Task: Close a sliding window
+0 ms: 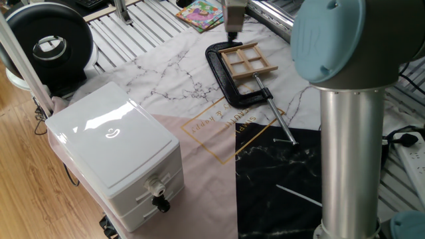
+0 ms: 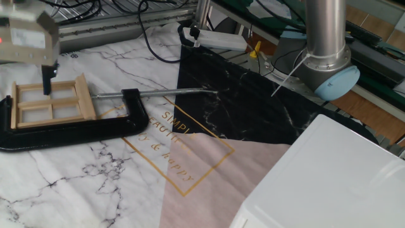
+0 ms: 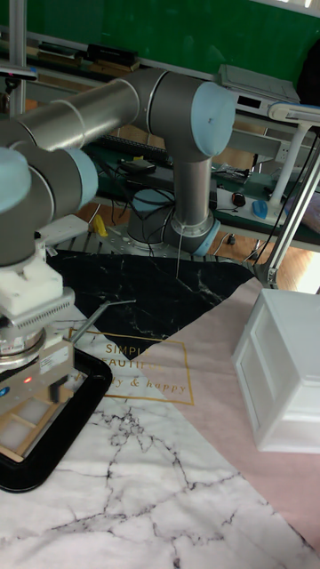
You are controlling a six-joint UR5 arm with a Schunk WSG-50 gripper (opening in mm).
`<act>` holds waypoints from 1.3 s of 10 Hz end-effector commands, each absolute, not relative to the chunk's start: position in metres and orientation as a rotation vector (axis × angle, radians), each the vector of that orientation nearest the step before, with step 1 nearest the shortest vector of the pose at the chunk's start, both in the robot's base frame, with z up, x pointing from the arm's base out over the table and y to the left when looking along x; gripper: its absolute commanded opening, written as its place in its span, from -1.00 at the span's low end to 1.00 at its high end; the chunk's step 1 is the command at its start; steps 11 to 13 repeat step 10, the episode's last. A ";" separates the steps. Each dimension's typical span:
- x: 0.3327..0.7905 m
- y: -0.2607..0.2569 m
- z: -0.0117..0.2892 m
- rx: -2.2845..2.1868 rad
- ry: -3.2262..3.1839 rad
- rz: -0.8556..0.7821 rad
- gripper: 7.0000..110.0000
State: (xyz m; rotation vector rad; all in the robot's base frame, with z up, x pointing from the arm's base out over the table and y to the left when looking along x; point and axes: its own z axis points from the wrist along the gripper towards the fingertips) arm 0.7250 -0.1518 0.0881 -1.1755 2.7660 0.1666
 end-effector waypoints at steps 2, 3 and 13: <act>0.751 -0.144 0.134 -0.719 2.837 0.225 0.57; 0.770 -0.166 0.139 -0.737 2.828 0.059 0.57; 0.778 -0.155 0.135 -0.765 2.810 0.142 0.57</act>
